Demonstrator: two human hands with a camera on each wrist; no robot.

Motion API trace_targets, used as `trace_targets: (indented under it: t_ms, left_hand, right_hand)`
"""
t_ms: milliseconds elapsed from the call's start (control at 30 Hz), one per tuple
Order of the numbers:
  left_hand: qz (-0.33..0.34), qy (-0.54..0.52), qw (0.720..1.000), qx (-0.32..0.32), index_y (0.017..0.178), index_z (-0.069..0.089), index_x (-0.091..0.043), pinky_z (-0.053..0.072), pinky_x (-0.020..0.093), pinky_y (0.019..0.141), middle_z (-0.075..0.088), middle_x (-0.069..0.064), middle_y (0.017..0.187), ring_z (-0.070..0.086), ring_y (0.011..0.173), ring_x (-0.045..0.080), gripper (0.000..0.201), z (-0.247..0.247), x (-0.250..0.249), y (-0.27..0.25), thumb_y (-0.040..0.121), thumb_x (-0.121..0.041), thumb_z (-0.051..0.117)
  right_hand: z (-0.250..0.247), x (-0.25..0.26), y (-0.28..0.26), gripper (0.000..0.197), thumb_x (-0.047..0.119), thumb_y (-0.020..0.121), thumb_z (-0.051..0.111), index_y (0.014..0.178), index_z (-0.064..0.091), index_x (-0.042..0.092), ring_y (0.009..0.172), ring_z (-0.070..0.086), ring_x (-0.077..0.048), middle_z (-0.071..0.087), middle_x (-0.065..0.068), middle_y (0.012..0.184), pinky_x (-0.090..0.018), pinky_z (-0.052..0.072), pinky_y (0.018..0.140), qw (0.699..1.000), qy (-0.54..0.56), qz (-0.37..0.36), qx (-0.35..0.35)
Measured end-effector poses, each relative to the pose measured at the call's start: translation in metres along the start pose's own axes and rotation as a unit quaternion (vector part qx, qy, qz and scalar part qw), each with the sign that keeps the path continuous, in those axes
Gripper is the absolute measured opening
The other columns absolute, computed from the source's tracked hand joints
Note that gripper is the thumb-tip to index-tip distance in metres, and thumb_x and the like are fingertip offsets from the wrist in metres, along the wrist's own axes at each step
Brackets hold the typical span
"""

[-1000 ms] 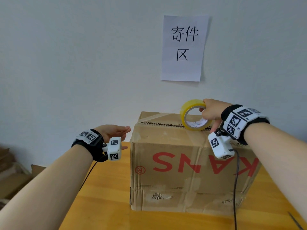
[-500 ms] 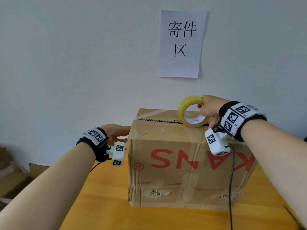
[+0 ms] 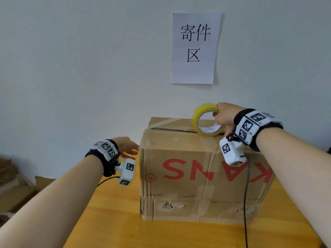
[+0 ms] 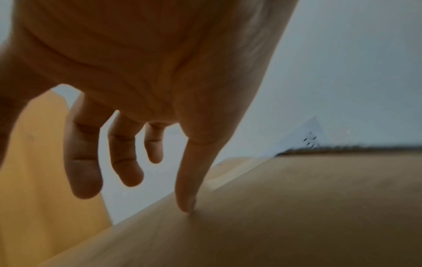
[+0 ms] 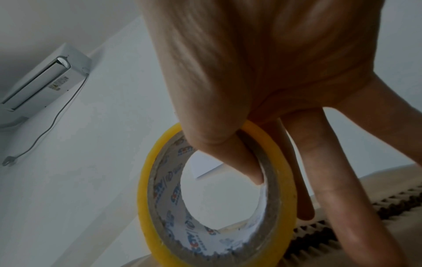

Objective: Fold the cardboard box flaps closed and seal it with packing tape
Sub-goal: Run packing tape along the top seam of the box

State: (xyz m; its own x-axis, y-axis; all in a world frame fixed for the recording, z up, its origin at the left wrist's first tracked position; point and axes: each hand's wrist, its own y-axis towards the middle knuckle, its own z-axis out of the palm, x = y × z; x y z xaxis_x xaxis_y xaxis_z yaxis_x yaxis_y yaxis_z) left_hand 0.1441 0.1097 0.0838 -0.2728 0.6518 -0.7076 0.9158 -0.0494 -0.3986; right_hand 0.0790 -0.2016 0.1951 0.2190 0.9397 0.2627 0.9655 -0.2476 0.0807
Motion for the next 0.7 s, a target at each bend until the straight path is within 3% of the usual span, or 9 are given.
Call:
trace_targets:
  t_ms: [100,167,233,300,433,500,567,633,700]
  left_hand:
    - [0.040,-0.047,0.998,-0.021,0.100,0.065,-0.008,0.046,0.032,0.070,0.073,0.000,0.100,0.070,0.082,0.019,0.012,-0.015,-0.008,-0.007,0.096,-0.018,0.059]
    - [0.071,-0.124,0.989,-0.029,0.111,0.064,-0.003,0.048,0.039,0.081,0.074,0.006,0.099,0.070,0.083,0.023,0.021,-0.023,-0.015,-0.012,0.100,-0.016,0.053]
    - [0.085,-0.182,0.980,0.007,0.118,0.062,0.003,0.052,0.038,0.080,0.074,0.010,0.095,0.069,0.081,0.024,0.034,-0.024,-0.024,-0.023,0.103,-0.024,0.047]
    - [0.082,-0.180,0.978,0.062,0.120,0.062,0.004,0.051,0.036,0.075,0.074,0.011,0.092,0.068,0.079,0.023,0.054,-0.021,-0.030,-0.033,0.104,-0.044,0.042]
    - [0.091,-0.061,0.986,0.127,0.124,0.062,-0.003,0.041,0.042,0.098,0.071,0.007,0.107,0.064,0.097,0.021,0.081,-0.014,-0.032,-0.044,0.098,-0.068,0.022]
    - [0.089,-0.037,0.985,0.143,0.129,0.060,-0.004,0.043,0.041,0.097,0.069,0.007,0.115,0.063,0.103,0.021,0.088,-0.016,-0.031,-0.046,0.095,-0.073,0.017]
    - [0.084,-0.024,0.985,0.146,0.134,0.056,-0.005,0.046,0.042,0.091,0.065,0.009,0.126,0.060,0.114,0.023,0.092,-0.019,-0.031,-0.047,0.092,-0.077,0.018]
    - [0.097,-0.034,0.988,0.115,0.145,0.045,-0.006,0.039,0.053,0.107,0.052,0.009,0.145,0.046,0.134,0.025,0.091,-0.020,-0.033,-0.048,0.090,-0.077,0.030]
    - [0.140,-0.069,0.986,0.054,0.154,0.031,-0.013,0.027,0.054,0.116,0.030,0.003,0.160,0.028,0.147,0.021,0.080,-0.020,-0.038,-0.049,0.095,-0.066,0.043]
  right_hand:
    - [0.000,0.001,0.000,0.024,0.010,0.097,0.048,0.120,0.053,0.006,0.075,0.062,-0.026,0.062,-0.014,0.111,-0.039,0.054,0.082,1.000,-0.007,0.000,-0.001]
    - [0.000,0.001,-0.001,0.023,0.008,0.095,0.048,0.117,0.055,0.005,0.072,0.060,-0.025,0.064,-0.015,0.109,-0.036,0.051,0.073,1.000,-0.015,-0.004,-0.002]
    - [-0.001,0.000,0.000,0.023,0.007,0.094,0.048,0.115,0.057,0.004,0.072,0.058,-0.024,0.065,-0.014,0.104,-0.033,0.047,0.069,1.000,-0.021,-0.006,0.000]
    - [-0.001,0.000,0.001,0.023,0.007,0.094,0.048,0.115,0.058,0.004,0.078,0.057,-0.025,0.063,-0.013,0.100,-0.032,0.045,0.069,1.000,-0.025,-0.007,0.000]
    - [-0.002,-0.003,0.002,0.026,0.008,0.094,0.052,0.118,0.058,0.002,0.083,0.062,-0.027,0.065,-0.015,0.109,-0.036,0.051,0.074,1.000,-0.013,-0.005,0.001]
    - [0.000,-0.009,0.004,0.029,0.010,0.093,0.059,0.121,0.059,0.000,0.094,0.068,-0.032,0.063,-0.019,0.119,-0.041,0.055,0.085,1.000,0.004,0.002,0.016]
    - [0.003,-0.016,0.006,0.032,0.015,0.092,0.066,0.118,0.060,-0.002,0.098,0.069,-0.035,0.063,-0.021,0.119,-0.045,0.056,0.093,0.999,0.033,0.015,0.031]
    - [0.005,-0.020,0.006,0.032,0.019,0.092,0.066,0.116,0.060,-0.001,0.096,0.070,-0.034,0.064,-0.019,0.114,-0.045,0.056,0.093,0.998,0.052,0.022,0.032]
    - [0.006,-0.021,0.007,0.031,0.018,0.094,0.062,0.117,0.059,-0.003,0.096,0.070,-0.035,0.063,-0.018,0.108,-0.040,0.054,0.087,0.998,0.058,0.023,0.030]
